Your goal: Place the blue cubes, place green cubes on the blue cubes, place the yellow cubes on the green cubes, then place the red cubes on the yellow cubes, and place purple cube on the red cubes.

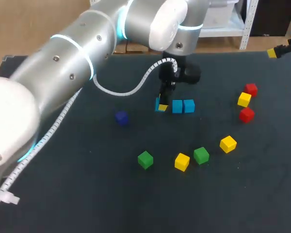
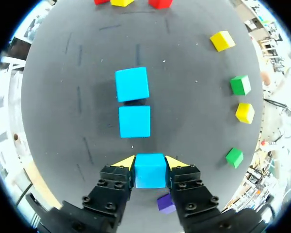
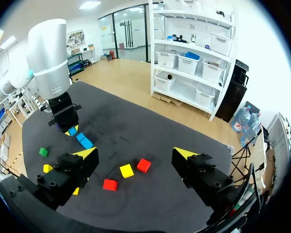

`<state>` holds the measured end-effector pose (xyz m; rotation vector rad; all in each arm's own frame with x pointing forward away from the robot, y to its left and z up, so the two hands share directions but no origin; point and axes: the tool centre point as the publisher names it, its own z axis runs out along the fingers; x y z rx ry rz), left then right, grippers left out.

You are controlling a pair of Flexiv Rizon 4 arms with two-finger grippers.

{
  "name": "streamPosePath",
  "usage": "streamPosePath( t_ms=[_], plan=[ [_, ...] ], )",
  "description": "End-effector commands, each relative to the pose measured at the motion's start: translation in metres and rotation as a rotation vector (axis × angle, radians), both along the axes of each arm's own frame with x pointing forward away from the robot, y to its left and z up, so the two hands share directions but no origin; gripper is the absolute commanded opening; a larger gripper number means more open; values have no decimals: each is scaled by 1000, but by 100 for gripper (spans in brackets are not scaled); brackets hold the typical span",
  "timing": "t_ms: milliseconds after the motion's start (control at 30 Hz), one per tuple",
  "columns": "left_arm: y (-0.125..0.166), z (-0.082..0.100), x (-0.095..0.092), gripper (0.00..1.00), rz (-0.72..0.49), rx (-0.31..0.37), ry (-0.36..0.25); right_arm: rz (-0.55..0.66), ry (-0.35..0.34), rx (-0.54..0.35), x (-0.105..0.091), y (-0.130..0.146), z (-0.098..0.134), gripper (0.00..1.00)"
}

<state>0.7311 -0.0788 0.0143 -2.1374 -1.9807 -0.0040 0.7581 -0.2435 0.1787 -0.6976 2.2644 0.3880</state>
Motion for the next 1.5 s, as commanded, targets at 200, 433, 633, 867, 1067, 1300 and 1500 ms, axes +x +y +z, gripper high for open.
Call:
streamPosePath(
  t_ms=[200,433,633,867,1067,1300,1500],
  plan=[
    [1,-4,1,0,32,-10,90,-1,0,-2,0,0,0,100],
    [5,-6,-3,0,125,-74,78,-1,0,-2,0,0,0,100],
    [5,-6,-5,0,132,-103,62,-1,0,-2,0,0,0,100],
    [-4,-5,-5,0,76,-132,0,-1,0,-2,0,0,0,100],
    [-9,-6,-7,0,54,-120,-19,-1,0,-2,0,0,0,100],
    [-8,-11,-9,0,60,-130,-36,-1,0,-2,0,0,0,100],
    [-8,-14,-6,0,46,-142,-65,-1,0,-2,0,0,0,100]
  ],
)
